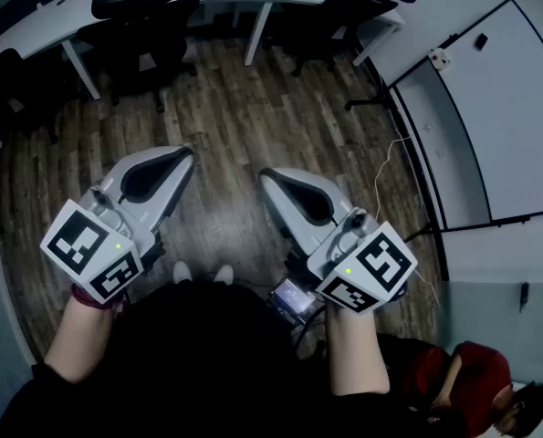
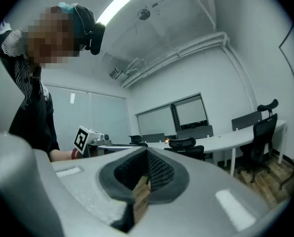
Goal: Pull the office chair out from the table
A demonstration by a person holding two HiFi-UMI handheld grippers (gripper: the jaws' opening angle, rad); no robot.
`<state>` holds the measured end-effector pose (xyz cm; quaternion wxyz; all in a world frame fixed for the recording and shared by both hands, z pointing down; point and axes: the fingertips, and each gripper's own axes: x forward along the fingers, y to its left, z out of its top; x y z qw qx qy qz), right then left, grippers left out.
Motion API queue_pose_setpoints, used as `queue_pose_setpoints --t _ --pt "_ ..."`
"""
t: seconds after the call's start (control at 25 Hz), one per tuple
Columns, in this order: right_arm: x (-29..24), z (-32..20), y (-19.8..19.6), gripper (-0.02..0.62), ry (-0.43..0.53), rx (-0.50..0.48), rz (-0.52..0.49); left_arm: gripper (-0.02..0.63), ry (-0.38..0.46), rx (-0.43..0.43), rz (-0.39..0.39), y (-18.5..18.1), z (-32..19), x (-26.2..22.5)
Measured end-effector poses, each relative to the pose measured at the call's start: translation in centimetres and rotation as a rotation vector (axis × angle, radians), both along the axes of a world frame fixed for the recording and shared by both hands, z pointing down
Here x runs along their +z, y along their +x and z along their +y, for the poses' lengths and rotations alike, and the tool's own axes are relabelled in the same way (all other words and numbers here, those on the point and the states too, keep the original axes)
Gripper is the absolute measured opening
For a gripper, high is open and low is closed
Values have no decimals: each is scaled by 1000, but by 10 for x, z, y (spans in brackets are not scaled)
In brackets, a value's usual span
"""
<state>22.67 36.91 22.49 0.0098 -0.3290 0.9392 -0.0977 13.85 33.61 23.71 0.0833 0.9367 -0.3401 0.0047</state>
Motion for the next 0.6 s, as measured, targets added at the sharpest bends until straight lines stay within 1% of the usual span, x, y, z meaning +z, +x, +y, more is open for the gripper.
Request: queue_pose_setpoints --t 0.24,0.6 --pt "2 -2 8 1 2 15 -7 5 -9 37 -19 8 4 5" --pt "10 -4 19 2 -17 13 -6 5 -13 19 -33 16 -6 8"
